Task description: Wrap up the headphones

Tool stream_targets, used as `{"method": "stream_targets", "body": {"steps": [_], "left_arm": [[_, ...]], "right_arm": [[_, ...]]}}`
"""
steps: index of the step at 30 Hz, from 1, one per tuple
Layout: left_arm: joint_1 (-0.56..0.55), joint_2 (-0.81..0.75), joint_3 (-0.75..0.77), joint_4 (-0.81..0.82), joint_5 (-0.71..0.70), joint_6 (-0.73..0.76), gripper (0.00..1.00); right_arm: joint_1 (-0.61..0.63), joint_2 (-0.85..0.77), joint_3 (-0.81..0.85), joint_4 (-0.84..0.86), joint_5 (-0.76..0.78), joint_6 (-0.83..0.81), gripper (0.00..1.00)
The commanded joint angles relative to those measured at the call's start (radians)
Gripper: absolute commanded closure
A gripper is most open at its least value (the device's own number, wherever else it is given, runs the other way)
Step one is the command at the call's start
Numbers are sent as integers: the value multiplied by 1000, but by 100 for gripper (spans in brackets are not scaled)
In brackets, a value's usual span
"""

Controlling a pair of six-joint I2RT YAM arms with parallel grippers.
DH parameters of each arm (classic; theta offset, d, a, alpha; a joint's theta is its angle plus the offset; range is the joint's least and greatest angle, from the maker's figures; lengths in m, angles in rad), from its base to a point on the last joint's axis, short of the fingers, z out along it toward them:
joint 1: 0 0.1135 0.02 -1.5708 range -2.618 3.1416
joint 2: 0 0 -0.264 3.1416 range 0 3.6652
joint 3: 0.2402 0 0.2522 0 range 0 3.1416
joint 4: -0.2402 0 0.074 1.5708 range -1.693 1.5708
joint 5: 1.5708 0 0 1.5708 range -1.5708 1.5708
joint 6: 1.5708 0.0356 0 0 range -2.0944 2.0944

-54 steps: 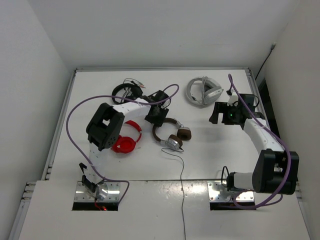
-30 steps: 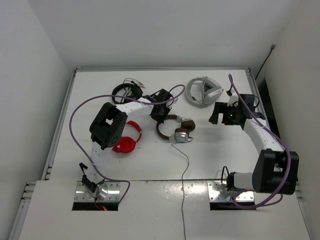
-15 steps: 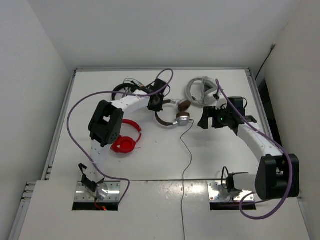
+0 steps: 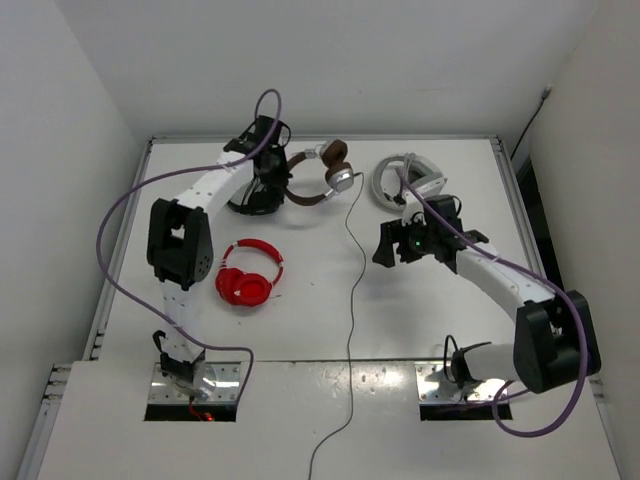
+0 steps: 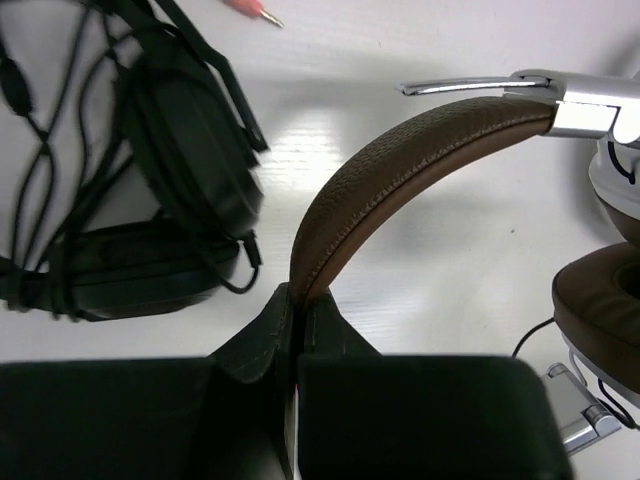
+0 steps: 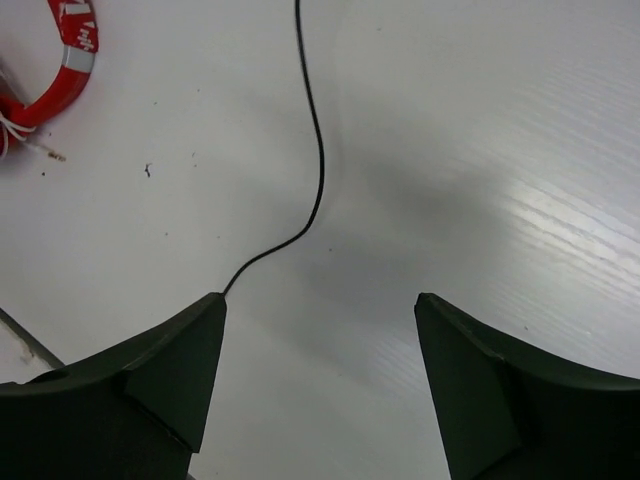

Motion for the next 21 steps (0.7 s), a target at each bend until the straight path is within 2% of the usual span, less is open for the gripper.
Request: {"method": "stream_targets", "body": {"steps": [1, 6, 10, 14, 21], "left_arm": [[52, -93, 59, 23, 91, -49, 100], [88, -93, 59, 23, 134, -49, 100], [106, -93, 32, 23, 172, -58, 100], [129, -93, 10, 41, 237, -69, 100], [149, -84, -8, 41, 246, -69, 100]], "right_arm": [[54, 33, -21, 76, -26, 9, 24], [150, 101, -21, 145, 37, 9, 27], [175, 208, 14, 211, 99, 34, 28], [175, 304, 59, 286, 71, 100, 29], [228, 392, 117, 352, 40, 201, 32]]}}
